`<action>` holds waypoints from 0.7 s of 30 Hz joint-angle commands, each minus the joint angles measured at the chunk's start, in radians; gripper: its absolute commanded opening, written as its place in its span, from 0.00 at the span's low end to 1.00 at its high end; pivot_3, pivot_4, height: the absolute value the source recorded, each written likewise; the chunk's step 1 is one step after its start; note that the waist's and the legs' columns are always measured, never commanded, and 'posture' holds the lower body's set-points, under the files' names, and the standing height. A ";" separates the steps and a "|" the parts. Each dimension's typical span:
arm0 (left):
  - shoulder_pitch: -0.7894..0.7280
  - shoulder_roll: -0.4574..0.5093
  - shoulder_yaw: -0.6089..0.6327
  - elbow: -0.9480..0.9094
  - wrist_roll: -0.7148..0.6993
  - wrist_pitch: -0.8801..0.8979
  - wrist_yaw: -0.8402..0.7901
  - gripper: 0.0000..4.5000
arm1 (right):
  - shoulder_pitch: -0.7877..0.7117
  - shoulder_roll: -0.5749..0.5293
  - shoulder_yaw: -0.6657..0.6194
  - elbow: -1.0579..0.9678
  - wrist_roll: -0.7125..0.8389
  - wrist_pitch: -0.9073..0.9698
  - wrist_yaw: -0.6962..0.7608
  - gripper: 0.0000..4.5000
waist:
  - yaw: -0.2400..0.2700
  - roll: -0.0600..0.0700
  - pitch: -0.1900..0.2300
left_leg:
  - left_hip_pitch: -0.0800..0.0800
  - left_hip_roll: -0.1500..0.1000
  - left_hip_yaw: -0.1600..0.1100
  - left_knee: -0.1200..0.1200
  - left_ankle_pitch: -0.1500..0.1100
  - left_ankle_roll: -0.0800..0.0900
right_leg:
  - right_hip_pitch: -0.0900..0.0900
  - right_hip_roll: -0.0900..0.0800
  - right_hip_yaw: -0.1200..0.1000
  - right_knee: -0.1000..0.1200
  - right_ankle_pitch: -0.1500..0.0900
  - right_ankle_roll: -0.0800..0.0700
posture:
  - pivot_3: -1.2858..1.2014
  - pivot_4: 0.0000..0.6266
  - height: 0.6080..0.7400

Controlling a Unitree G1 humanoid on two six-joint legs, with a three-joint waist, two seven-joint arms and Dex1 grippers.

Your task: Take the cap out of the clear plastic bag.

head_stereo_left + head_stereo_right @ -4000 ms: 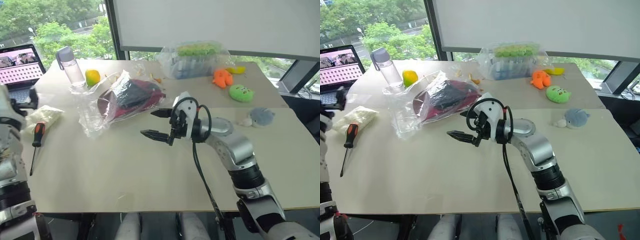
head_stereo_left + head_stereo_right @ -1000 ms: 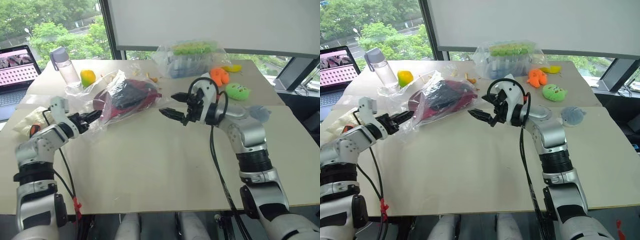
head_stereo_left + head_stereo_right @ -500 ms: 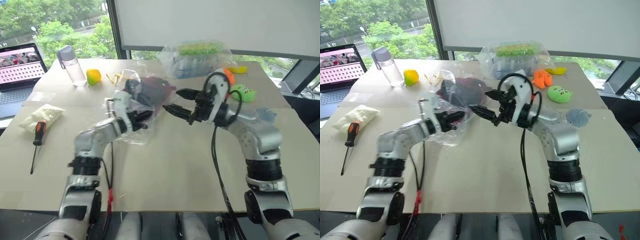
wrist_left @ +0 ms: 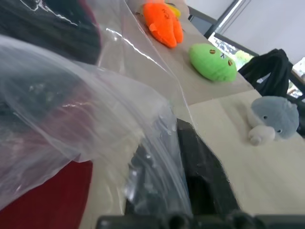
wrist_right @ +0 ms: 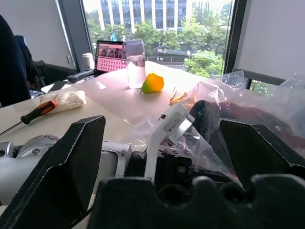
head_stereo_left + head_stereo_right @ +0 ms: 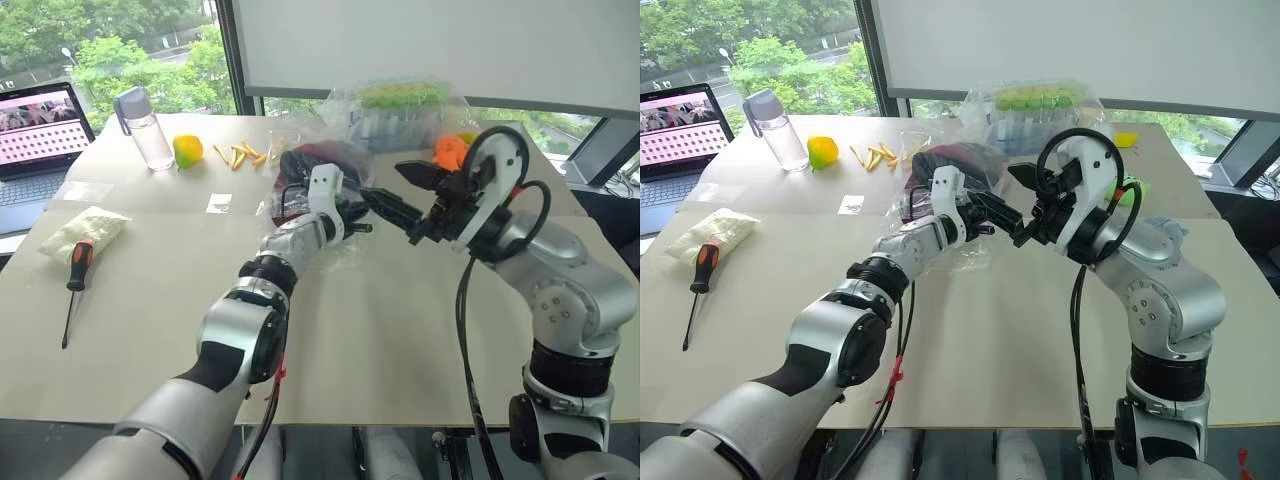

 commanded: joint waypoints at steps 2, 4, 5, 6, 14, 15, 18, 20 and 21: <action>-0.082 -0.066 0.088 -0.005 -0.060 -0.003 -0.020 0.46 | -0.010 -0.011 -0.004 -0.023 0.011 -0.021 -0.023 1.00 | 0.000 0.000 0.000 | 0.000 0.000 0.000 0.001 0.000 0.000 | 0.000 0.000 0.000 0.000 0.000 0.001 | 0.52 0.24 1.00; -0.087 -0.072 0.099 -0.005 -0.059 0.003 -0.024 0.62 | -0.017 -0.010 0.004 -0.013 0.010 -0.028 -0.025 1.00 | -0.003 0.000 0.000 | 0.000 0.000 0.000 0.002 0.000 0.000 | 0.000 0.000 0.000 0.000 0.000 0.001 | 0.52 0.24 1.00; -0.086 -0.071 0.101 -0.006 -0.054 0.005 -0.023 0.68 | -0.021 -0.010 0.007 -0.007 0.009 -0.032 -0.024 1.00 | -0.004 0.000 0.000 | 0.000 0.000 0.000 0.002 0.000 0.000 | 0.000 0.000 0.000 0.000 0.001 0.001 | 0.52 0.24 1.00; -0.081 -0.063 0.093 -0.011 -0.038 0.005 -0.023 0.78 | -0.024 -0.010 0.011 -0.002 0.010 -0.035 -0.022 1.00 | -0.004 0.000 0.000 | 0.000 0.000 0.000 0.002 0.000 0.000 | 0.001 0.000 0.000 0.001 0.001 0.001 | 0.52 0.24 1.00; 0.073 0.095 -0.013 -0.360 0.002 0.261 -0.115 0.98 | -0.038 -0.012 0.063 0.039 0.008 -0.061 0.025 1.00 | -0.028 0.001 0.001 | 0.001 0.000 0.000 0.001 0.000 0.000 | 0.000 0.001 0.001 0.002 0.001 0.001 | 0.52 0.24 1.00; 0.129 0.123 -0.037 -0.500 -0.029 0.378 -0.138 0.98 | -0.041 -0.013 0.073 0.047 0.003 -0.068 0.036 1.00 | -0.030 0.001 0.001 | 0.001 0.000 0.000 0.001 0.000 0.000 | 0.000 0.001 0.001 0.002 0.001 0.000 | 0.52 0.24 1.00; 0.307 0.227 -0.101 -0.909 -0.121 0.643 -0.180 0.98 | -0.056 -0.006 0.098 0.074 -0.007 -0.092 0.057 1.00 | -0.036 0.002 0.001 | 0.002 0.000 0.000 0.000 0.000 0.000 | 0.000 0.001 0.002 0.003 0.001 0.000 | 0.52 0.24 1.00; 0.436 0.323 -0.103 -1.201 -0.194 0.820 -0.164 0.98 | -0.074 0.011 0.116 0.114 -0.013 -0.123 0.077 1.00 | -0.046 0.002 0.002 | 0.002 0.001 0.000 0.000 0.000 0.000 | 0.000 0.001 0.003 0.003 0.001 0.000 | 0.52 0.24 1.00; 0.475 0.349 -0.084 -1.290 -0.225 0.889 -0.141 0.98 | -0.083 0.018 0.125 0.135 -0.016 -0.136 0.087 1.00 | -0.055 0.003 0.002 | 0.003 0.001 0.000 0.000 0.000 0.000 | 0.000 0.001 0.003 0.003 0.001 0.000 | 0.52 0.24 1.00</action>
